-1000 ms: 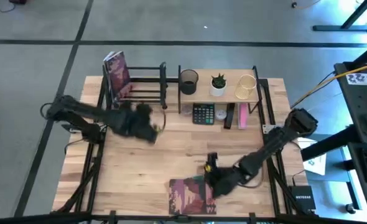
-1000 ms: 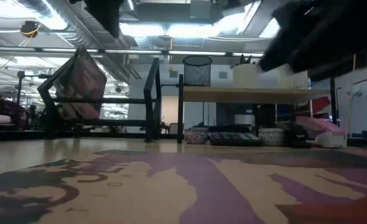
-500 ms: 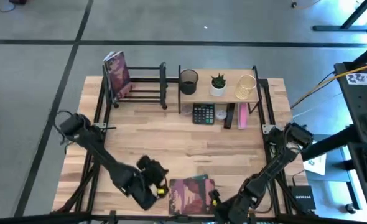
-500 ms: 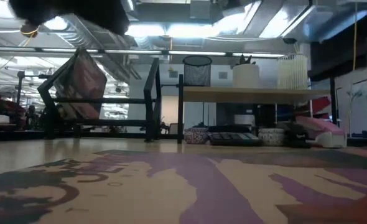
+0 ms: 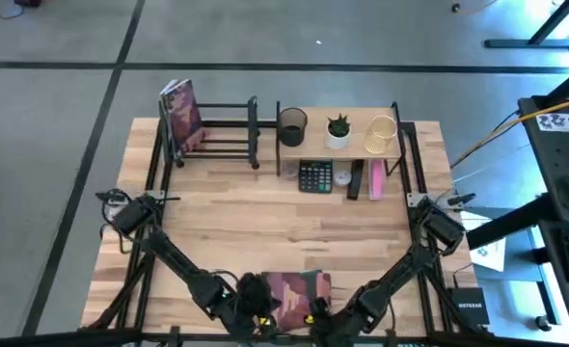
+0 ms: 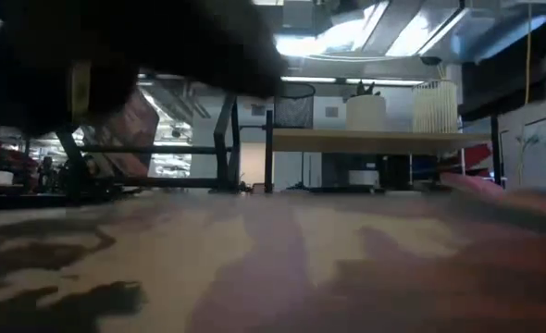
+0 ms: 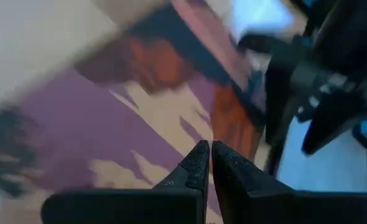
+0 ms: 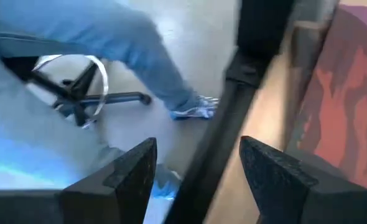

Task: Stock shelves
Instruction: Put the red book on the book shelf

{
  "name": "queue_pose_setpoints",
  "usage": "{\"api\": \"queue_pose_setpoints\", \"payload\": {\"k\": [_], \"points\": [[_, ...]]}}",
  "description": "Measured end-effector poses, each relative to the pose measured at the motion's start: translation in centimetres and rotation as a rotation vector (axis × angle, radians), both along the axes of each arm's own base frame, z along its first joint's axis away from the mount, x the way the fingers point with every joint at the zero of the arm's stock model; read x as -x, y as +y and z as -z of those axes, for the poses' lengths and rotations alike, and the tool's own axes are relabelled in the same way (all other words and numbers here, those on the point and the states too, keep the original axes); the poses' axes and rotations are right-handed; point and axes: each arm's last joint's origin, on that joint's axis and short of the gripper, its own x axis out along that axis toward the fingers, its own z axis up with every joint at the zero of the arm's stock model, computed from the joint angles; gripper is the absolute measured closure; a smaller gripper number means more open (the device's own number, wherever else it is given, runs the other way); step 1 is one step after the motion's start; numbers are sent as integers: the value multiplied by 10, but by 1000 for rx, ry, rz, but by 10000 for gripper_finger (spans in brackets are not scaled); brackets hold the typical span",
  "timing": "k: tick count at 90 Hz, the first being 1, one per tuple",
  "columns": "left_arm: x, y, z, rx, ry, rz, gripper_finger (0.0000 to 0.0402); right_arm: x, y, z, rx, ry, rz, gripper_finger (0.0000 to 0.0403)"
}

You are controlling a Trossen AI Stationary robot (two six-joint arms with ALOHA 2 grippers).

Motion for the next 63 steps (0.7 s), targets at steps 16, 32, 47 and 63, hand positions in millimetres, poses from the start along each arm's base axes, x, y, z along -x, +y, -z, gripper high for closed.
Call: {"api": "queue_pose_setpoints", "payload": {"k": [16, 32, 47, 63], "points": [[3, 6, 28, -16, 97, -100, 400, -13, -16, 2, 28, 1, 88, 185], [13, 25, 34, -162, 240, -167, 400, -22, -28, 3, 62, -4, 116, 185], [28, 49, 28, -333, 411, -217, 400, -33, -41, 4, 87, -14, 168, 185], [40, 57, -2, -363, 485, -202, 400, -32, -45, -13, 123, -67, 150, 185]]}}
